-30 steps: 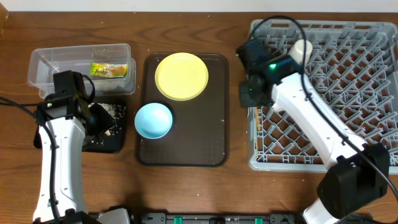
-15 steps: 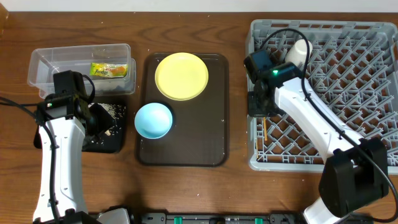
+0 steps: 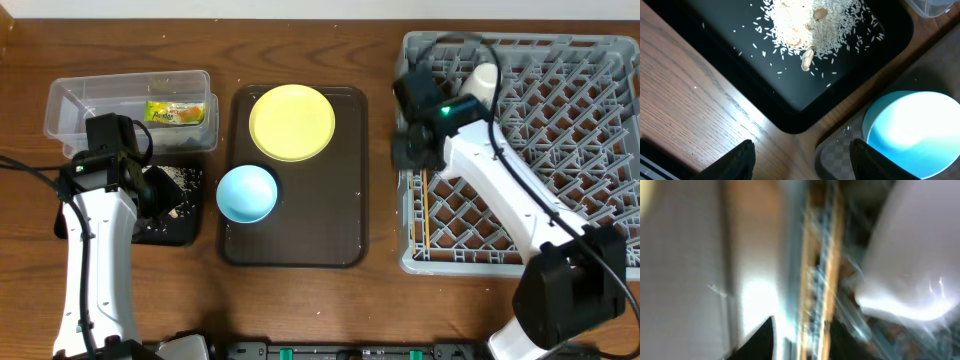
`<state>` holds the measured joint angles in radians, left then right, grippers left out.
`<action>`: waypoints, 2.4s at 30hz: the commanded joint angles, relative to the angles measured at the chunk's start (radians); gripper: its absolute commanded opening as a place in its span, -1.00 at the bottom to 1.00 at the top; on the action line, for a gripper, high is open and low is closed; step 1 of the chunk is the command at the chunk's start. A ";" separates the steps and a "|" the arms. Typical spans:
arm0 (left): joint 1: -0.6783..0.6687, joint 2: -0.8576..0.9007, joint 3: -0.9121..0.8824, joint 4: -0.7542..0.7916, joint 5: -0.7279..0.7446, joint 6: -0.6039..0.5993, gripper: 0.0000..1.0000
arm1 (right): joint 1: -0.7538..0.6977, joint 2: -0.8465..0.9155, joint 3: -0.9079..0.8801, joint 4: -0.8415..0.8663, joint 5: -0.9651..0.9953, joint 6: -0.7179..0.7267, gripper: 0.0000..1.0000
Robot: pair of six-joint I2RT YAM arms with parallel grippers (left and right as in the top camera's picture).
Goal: Sort waste into correct bins and load items into the dishwasher rack
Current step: 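Place the second chopstick in the rack's left edge, then grasp the edge of the yellow plate with the right gripper, then lift the yellow plate and stand it upright in the rack's far row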
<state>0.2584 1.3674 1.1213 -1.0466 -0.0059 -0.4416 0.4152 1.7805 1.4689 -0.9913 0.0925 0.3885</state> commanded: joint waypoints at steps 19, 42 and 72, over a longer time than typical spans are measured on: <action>0.003 0.002 -0.005 -0.004 0.003 -0.006 0.27 | 0.110 0.283 0.061 0.644 -0.205 -0.035 0.15; 0.003 0.002 -0.005 0.000 0.024 -0.009 0.27 | 0.120 0.446 0.061 0.655 -0.172 0.105 -0.98; 0.003 0.002 -0.005 0.000 0.025 -0.009 0.27 | -0.074 -0.091 0.070 0.609 0.824 -0.519 -0.98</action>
<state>0.2584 1.3674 1.1213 -1.0435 0.0200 -0.4454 0.3592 1.6760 1.5360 -0.4057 0.6132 -0.0704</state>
